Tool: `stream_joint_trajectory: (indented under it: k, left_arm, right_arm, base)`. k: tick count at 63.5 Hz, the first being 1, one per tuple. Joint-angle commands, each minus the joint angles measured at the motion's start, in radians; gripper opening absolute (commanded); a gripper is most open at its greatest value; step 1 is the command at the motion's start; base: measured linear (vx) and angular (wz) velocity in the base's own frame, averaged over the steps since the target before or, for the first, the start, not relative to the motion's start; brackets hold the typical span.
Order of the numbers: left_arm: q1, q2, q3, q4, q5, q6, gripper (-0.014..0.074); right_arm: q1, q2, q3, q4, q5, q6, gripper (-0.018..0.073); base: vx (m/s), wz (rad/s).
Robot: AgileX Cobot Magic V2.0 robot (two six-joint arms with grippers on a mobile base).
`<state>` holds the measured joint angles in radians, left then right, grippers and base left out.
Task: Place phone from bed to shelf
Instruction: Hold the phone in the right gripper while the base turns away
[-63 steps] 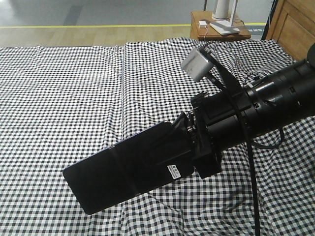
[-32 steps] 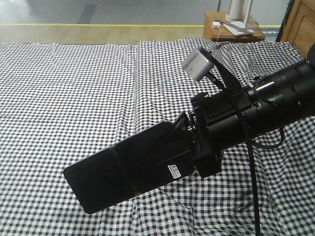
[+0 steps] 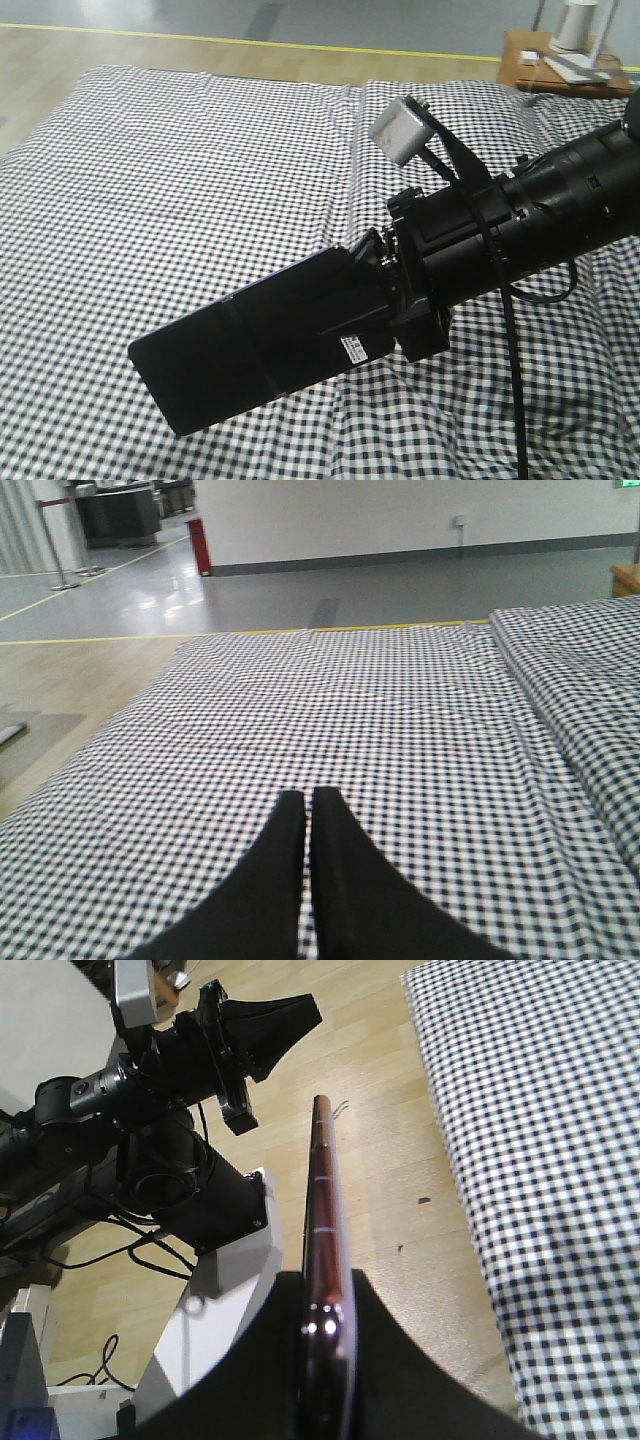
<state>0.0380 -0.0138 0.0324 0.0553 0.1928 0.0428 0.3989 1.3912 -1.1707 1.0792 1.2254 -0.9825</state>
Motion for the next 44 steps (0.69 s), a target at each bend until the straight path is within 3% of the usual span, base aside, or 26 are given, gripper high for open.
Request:
stream_joint_trajectory:
  k: [1, 44]
  left_arm:
    - [0.0, -0.011, -0.026, -0.005, -0.071, -0.004, 0.0001]
    - [0.0, -0.011, -0.026, -0.005, -0.071, -0.004, 0.0001]
  right_arm:
    - [0.0, -0.037, -0.026, 0.088, 0.064, -0.007, -0.0001]
    - [0.0, -0.037, -0.026, 0.088, 0.064, -0.007, -0.0001]
  base:
    - [-0.09, 0.37]
    - [-0.11, 0.43]
